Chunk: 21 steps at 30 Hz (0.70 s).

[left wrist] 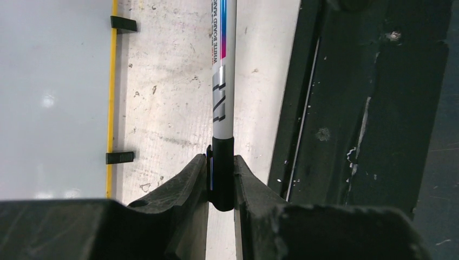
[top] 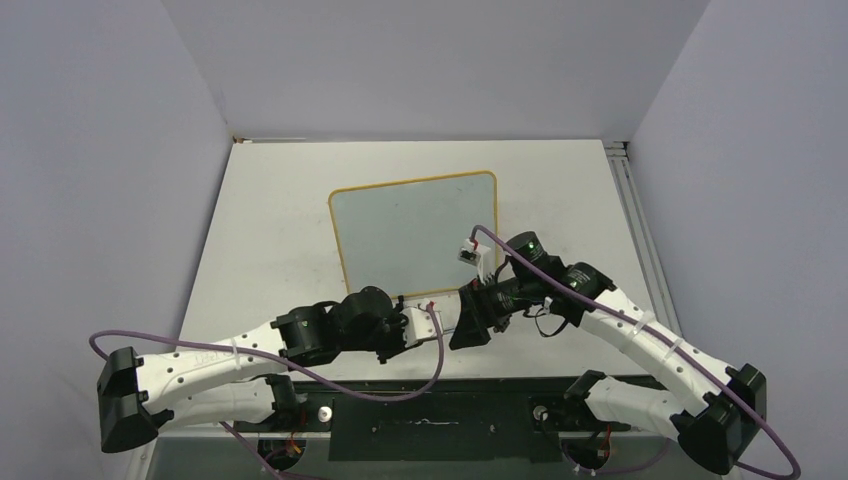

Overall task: Write a sentence on the whiteboard
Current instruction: Open the whiteboard marker at the center of the board.

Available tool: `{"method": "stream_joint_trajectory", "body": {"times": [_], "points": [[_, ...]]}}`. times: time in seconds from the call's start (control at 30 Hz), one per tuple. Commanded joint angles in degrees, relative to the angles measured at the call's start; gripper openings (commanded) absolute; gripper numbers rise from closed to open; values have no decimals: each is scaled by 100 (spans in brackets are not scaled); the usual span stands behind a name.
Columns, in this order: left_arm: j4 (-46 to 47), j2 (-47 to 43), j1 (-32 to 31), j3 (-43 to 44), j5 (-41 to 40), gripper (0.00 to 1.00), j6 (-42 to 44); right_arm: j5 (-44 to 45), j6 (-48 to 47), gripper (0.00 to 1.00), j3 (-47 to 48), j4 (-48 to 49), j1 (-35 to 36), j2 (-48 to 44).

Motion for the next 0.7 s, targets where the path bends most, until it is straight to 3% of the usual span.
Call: {"method": "stream_joint_trajectory", "body": {"times": [0.0, 0.2, 0.37, 0.67], "points": [[-26, -10, 136, 317, 700, 0, -125, 80, 676, 69, -312, 1068, -39, -309], [-64, 18, 148, 326, 802, 0, -155, 7, 1789, 62, -1025, 2558, -22, -651], [-69, 28, 156, 340, 846, 0, -170, -73, 1856, 50, -1143, 2618, 26, -636], [-45, 135, 298, 368, 946, 0, -227, -209, 1881, 45, -1306, 2682, 369, -515]]}}
